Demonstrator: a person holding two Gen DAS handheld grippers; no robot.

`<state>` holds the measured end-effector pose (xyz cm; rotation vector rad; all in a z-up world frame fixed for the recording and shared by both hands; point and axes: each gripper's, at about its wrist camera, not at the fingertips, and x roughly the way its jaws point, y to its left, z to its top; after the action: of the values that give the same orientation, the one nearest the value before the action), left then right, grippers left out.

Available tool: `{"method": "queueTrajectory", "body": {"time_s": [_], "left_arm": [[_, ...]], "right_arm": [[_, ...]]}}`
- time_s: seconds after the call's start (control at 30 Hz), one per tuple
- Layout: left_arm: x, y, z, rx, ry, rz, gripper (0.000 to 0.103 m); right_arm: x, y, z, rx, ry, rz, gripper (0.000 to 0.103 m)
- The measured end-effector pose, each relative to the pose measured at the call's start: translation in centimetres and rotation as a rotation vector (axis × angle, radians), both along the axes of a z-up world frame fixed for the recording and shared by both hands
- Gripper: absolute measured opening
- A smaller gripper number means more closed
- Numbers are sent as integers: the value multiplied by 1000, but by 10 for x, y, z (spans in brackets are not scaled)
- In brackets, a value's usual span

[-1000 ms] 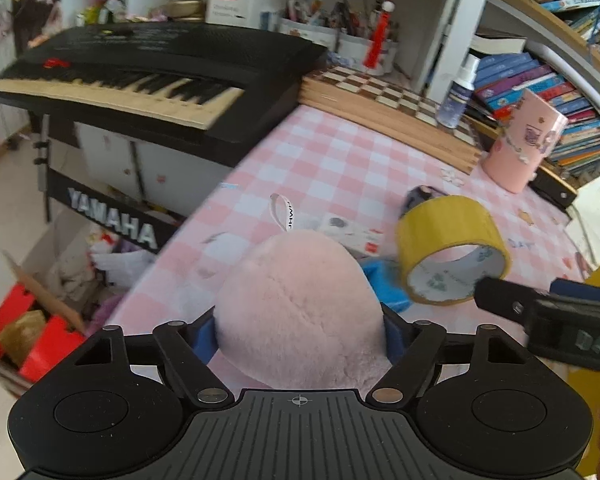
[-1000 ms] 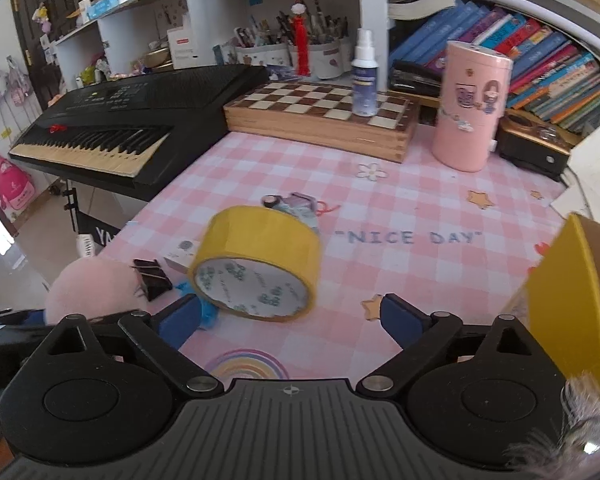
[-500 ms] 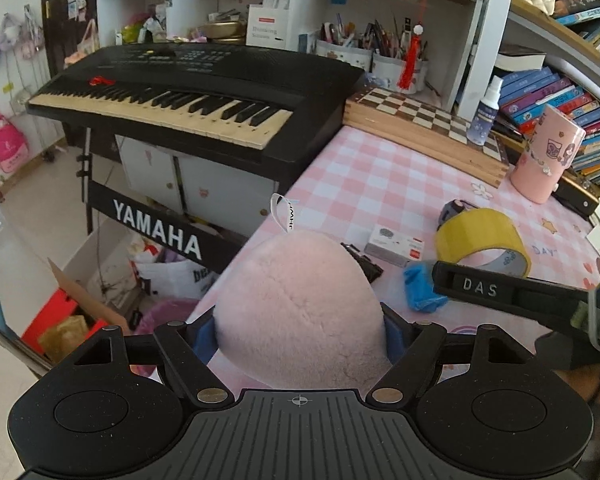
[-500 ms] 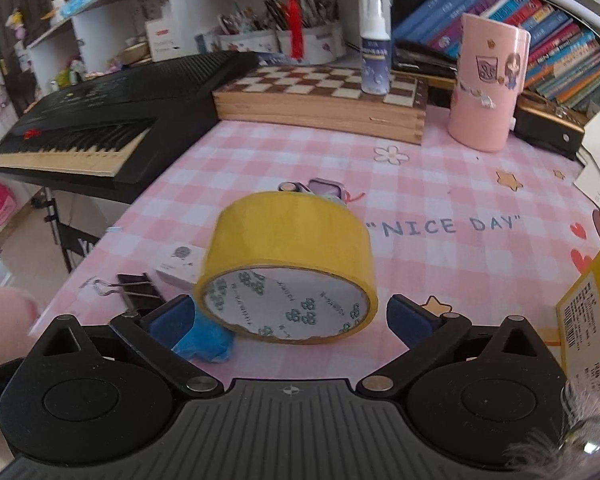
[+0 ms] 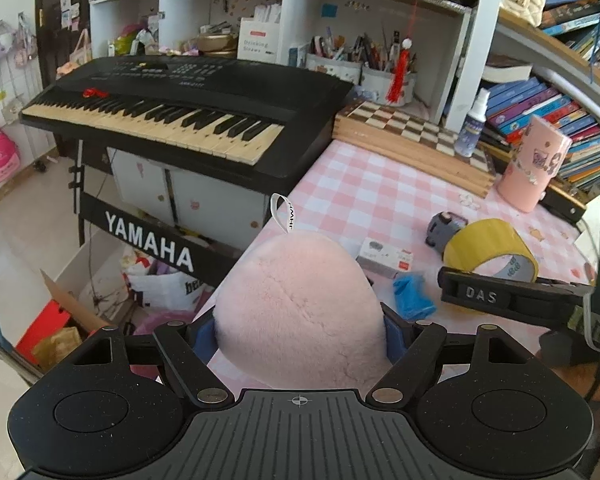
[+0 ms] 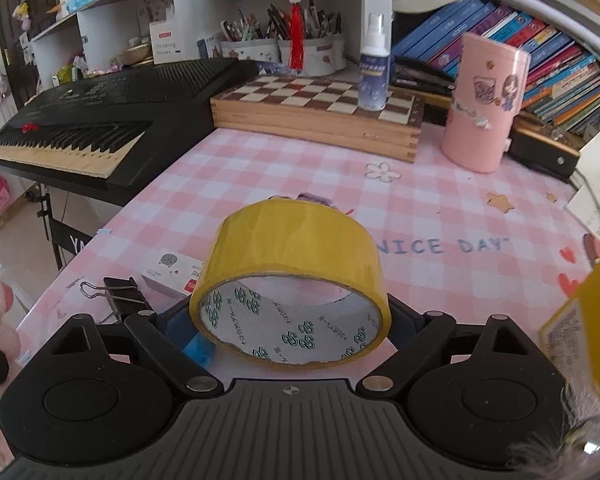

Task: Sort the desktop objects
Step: 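Close the left tool on the pig while the right tool grasps the tape roll, then carry the pig in the left tool and tape in the right tool over the yellow box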

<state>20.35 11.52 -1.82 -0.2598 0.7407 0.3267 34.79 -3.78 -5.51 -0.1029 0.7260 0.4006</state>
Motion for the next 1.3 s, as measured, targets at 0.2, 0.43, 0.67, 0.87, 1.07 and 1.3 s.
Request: {"method": "queueTrajectory", "body": {"time_s": [0.2,0.43,0.67,0.87,1.07,1.3], "left_arm": [[-8,-1,8,-20,-47,-54,78],[-26,-7,20,-40,-108,-136,78],[-56,-12,33,-48,-140,-229,78],[-85,-13,38,-42,-160,-291,78],[-118,-6,39,-51,-165,-307,78],[-151,-4,40,-53,-170,-346,79]], "right_arm": [[-24,-18,22,18,-34,-21,91],[-68,-36,51,46,-81,-26,91],[-116,-54,70,63,-65,-53,91],[-159,-59,76,69,-74,-104,91],[-194,-53,73,71,-53,-124,91],[-240,-56,70,81,-50,-170,91]]}}
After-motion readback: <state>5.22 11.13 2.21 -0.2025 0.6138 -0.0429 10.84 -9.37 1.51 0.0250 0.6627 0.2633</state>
